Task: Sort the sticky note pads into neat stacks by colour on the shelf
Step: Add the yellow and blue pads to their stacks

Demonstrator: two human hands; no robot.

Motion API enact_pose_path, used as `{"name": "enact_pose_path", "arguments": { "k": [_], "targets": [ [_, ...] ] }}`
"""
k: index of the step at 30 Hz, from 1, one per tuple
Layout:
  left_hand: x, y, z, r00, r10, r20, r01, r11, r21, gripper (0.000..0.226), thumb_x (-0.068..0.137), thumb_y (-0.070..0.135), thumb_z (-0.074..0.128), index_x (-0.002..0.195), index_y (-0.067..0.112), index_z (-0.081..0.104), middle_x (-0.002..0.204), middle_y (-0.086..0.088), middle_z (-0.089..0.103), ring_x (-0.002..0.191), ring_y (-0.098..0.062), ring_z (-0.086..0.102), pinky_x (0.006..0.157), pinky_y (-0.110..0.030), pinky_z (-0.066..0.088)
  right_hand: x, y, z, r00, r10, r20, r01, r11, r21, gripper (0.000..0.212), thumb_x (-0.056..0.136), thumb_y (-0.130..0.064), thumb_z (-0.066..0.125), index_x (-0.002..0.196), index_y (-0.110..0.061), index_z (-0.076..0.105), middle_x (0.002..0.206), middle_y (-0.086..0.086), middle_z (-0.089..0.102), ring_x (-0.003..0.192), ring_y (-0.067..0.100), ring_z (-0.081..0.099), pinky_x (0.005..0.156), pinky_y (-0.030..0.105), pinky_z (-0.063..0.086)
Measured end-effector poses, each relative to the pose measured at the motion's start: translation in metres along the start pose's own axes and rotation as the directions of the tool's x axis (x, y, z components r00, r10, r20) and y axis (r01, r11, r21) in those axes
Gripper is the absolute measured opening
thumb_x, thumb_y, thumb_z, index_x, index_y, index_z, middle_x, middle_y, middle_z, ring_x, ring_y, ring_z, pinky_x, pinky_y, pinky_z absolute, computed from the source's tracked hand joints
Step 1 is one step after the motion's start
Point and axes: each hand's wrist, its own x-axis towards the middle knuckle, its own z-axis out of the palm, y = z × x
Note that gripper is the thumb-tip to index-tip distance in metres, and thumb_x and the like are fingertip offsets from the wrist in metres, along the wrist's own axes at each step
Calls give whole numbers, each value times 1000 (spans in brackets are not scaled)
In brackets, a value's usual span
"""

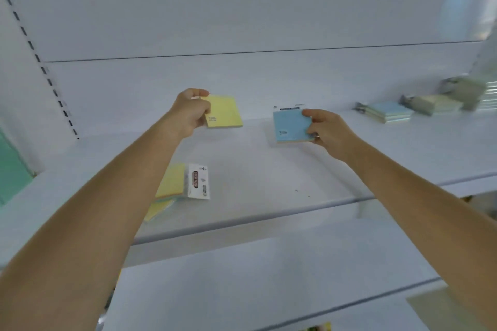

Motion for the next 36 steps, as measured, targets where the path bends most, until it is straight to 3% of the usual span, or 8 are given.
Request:
{"name": "enact_pose_path", "arguments": {
  "k": [4,7,10,16,20,25,31,36],
  "targets": [
    [-8,6,106,990,43,133,-38,999,-36,46,85,-14,40,125,9,49,111,-12,46,98,-25,51,67,-25,50,-2,11,-89,996,-18,-89,20,1000,20,51,82,16,35,127,-3,49,97,6,49,80,13,49,66,22,43],
    [-22,3,183,981,73,181,-59,995,-80,49,85,-14,42,127,10,48,112,-12,48,90,-21,56,64,-23,53,-4,22,-162,989,7,-145,-5,1000,10,52,82,17,34,127,-3,50,107,9,49,94,21,48,65,22,43],
    [-37,-4,250,980,77,182,-57,991,-117,49,84,-13,43,125,12,50,108,-12,50,76,-14,56,60,-21,52,-7,32,-229,982,30,-188,-24,999,30,51,83,17,33,128,-3,49,110,10,49,99,23,49,65,21,44],
    [-52,-13,327,993,40,109,-23,989,-146,43,86,-8,46,125,10,50,108,-9,51,84,-18,56,52,-13,49,3,37,-309,978,36,-207,-35,999,10,51,84,17,35,129,-2,48,110,10,48,100,22,48,69,21,43],
    [-43,-11,345,999,44,19,-42,992,-119,34,87,0,50,117,14,55,93,-6,56,63,-10,53,55,-18,42,26,34,-330,983,-5,-183,9,1000,20,48,84,17,36,129,2,46,109,11,48,97,22,47,69,20,43],
    [-19,-11,355,995,30,-90,-46,983,-179,32,88,2,49,118,11,56,76,2,54,64,-9,55,64,-21,44,76,28,-330,983,-52,-178,53,999,-2,48,83,15,38,129,3,46,107,10,48,86,19,48,65,20,40],
    [19,-15,363,987,36,-156,-66,980,-190,36,87,0,47,120,10,57,75,5,53,62,-7,53,60,-19,43,141,24,-317,992,-63,-110,55,996,-70,47,83,12,42,128,2,49,108,10,50,95,22,48,67,20,43],
    [44,-14,368,976,21,-217,-65,979,-195,32,85,3,47,110,17,60,73,6,52,55,-3,54,52,-14,45,173,28,-306,997,-61,-41,51,974,-221,46,84,7,46,128,-1,50,107,7,54,97,19,51,93,37,47]
  ]
}}
